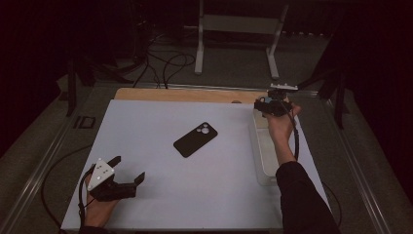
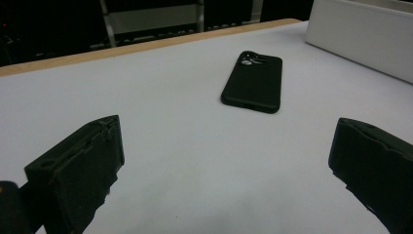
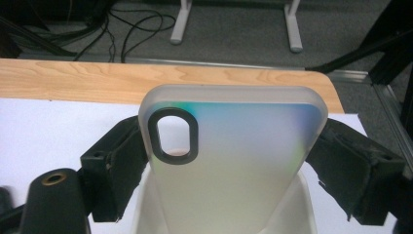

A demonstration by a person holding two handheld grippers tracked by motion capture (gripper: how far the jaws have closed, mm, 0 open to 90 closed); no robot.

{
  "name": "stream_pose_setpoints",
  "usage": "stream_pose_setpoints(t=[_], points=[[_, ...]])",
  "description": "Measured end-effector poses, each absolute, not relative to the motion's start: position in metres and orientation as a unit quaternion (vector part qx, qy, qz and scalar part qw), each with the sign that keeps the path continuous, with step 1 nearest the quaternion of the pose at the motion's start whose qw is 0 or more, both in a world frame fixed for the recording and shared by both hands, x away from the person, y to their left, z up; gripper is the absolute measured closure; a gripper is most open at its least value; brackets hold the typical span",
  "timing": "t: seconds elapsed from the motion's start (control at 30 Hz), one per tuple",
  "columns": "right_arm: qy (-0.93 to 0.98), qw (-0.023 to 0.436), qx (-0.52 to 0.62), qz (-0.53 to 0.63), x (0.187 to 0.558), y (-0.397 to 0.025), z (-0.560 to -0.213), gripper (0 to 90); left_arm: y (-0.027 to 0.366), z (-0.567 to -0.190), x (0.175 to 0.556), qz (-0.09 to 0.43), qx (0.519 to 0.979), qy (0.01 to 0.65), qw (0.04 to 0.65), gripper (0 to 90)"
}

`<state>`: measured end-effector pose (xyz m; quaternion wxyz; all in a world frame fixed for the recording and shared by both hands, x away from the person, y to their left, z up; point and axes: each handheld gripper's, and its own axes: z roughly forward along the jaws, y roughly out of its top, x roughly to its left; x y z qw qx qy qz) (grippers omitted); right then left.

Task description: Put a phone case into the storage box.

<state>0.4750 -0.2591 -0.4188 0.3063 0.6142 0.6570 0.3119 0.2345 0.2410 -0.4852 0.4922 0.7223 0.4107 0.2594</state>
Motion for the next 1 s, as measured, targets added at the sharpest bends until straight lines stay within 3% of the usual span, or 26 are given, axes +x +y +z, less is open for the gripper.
stream_pose_setpoints(t=[0.8,1.0], points=[[0.659,0.292,0.628,0.294,0.485,-0.258,-0.430,16.1,0.241,-0.486,0.235,0.259,0.723,0.412,0.491,0.2],[0.651,0.286,0.634,0.306,0.485,-0.260,-0.430,9.1,0.241,-0.486,0.235,0.258,0.723,0.412,0.491,0.2]])
